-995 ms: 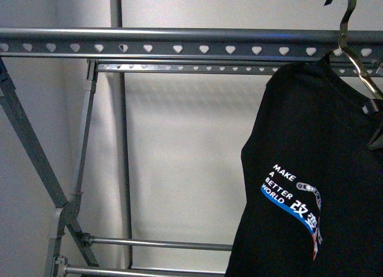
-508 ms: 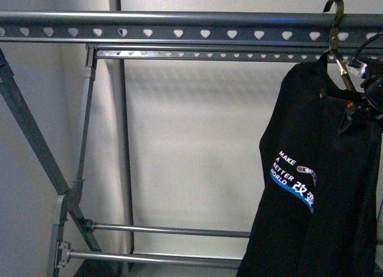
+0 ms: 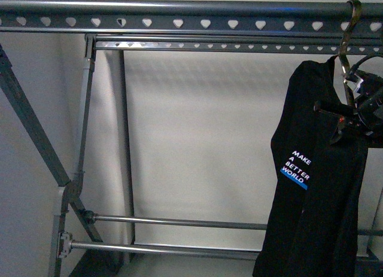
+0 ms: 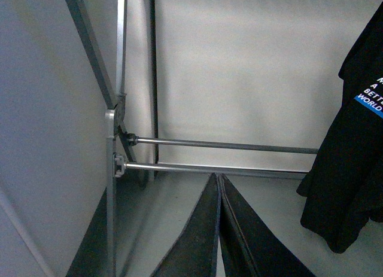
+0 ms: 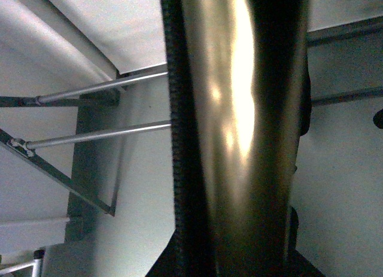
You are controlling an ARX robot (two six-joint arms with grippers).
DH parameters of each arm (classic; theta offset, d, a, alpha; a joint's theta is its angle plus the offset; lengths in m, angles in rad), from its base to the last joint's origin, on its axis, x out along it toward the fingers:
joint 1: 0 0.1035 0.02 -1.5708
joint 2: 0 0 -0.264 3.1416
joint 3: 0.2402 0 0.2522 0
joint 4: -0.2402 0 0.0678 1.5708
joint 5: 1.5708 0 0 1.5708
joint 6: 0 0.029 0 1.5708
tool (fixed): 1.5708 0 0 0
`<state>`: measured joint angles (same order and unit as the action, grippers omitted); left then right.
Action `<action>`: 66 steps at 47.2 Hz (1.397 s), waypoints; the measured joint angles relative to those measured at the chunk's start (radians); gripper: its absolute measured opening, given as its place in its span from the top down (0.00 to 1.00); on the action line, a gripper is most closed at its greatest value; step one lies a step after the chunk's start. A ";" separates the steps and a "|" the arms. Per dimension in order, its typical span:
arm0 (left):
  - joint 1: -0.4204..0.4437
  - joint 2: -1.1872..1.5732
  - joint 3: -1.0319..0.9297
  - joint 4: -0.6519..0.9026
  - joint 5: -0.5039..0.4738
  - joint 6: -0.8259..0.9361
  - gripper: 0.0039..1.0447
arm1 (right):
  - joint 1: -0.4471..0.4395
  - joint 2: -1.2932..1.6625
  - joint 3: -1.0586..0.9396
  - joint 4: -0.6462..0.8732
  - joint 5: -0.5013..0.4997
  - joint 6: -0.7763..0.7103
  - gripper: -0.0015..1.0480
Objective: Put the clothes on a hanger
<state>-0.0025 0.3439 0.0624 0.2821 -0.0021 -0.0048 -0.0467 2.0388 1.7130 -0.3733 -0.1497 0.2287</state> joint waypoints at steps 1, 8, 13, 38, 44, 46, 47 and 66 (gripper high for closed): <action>0.000 -0.006 -0.002 -0.004 0.000 0.000 0.97 | 0.003 -0.011 -0.016 0.016 -0.002 -0.002 0.92; 0.000 -0.062 -0.020 -0.040 0.000 0.002 0.97 | 0.043 -0.117 -0.220 0.257 0.124 -0.074 0.64; 0.000 -0.098 -0.044 -0.043 0.003 0.003 0.97 | 0.080 -0.289 -0.484 0.566 0.234 -0.181 0.42; 0.000 -0.339 -0.044 -0.280 0.002 0.003 0.97 | 0.256 -1.892 -1.553 0.362 0.351 -0.219 0.46; 0.000 -0.340 -0.044 -0.280 0.002 0.003 0.97 | 0.129 -1.942 -1.605 0.357 0.187 -0.225 0.77; 0.000 -0.340 -0.044 -0.280 0.001 0.003 0.97 | 0.074 -1.954 -1.612 0.358 0.156 -0.226 0.86; 0.000 -0.340 -0.044 -0.280 0.000 0.003 0.97 | 0.061 -1.958 -1.616 0.358 0.159 -0.225 0.91; 0.000 -0.340 -0.044 -0.280 0.002 0.003 0.97 | 0.050 -2.014 -1.678 0.369 0.151 -0.228 0.98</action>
<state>-0.0025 0.0044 0.0185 0.0021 -0.0002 -0.0013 0.0029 0.0250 0.0353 -0.0040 0.0017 0.0006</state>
